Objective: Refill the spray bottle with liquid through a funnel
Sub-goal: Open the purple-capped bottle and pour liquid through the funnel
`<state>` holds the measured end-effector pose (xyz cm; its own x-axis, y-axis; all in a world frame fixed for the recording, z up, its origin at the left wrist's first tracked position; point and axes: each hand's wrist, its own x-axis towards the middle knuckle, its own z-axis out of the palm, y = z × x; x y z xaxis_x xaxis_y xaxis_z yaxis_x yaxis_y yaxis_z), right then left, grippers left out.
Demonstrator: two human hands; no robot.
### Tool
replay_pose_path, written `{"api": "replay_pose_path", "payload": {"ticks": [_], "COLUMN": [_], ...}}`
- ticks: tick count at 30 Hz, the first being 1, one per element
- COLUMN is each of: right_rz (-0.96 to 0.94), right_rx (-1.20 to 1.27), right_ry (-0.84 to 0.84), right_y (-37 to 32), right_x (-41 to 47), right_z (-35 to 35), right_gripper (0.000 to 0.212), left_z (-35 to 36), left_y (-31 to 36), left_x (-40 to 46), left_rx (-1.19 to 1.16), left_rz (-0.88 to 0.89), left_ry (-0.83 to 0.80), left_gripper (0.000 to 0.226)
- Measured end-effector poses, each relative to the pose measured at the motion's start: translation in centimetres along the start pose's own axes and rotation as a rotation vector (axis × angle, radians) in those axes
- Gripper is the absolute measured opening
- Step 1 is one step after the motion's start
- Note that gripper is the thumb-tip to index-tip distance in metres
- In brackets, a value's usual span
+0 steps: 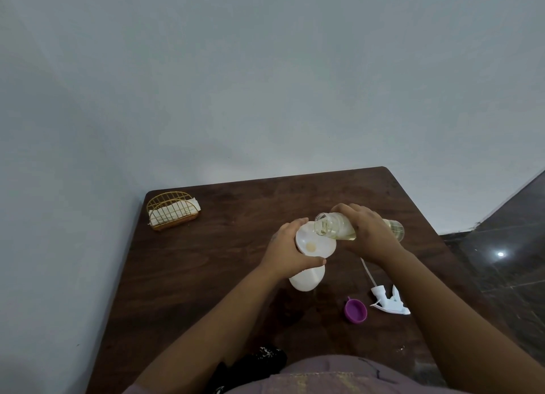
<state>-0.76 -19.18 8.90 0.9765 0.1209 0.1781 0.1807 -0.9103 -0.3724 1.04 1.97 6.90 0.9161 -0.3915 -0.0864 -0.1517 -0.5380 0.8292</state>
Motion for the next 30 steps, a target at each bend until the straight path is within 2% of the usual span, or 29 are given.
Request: {"api": "replay_pose_path", "payload": {"ticks": [30], "right_rz": [0.009], "right_rx": [-0.047], "right_ry": [-0.017], "right_y": [-0.36], "right_x": [-0.27], "right_z": [-0.45], "right_gripper": [0.052], "left_z": [-0.04], "left_y": [-0.09], "left_x": [0.03], "left_rx": [0.023], "left_rz": [0.001], "left_ry": [-0.004], "left_gripper": [0.092]}}
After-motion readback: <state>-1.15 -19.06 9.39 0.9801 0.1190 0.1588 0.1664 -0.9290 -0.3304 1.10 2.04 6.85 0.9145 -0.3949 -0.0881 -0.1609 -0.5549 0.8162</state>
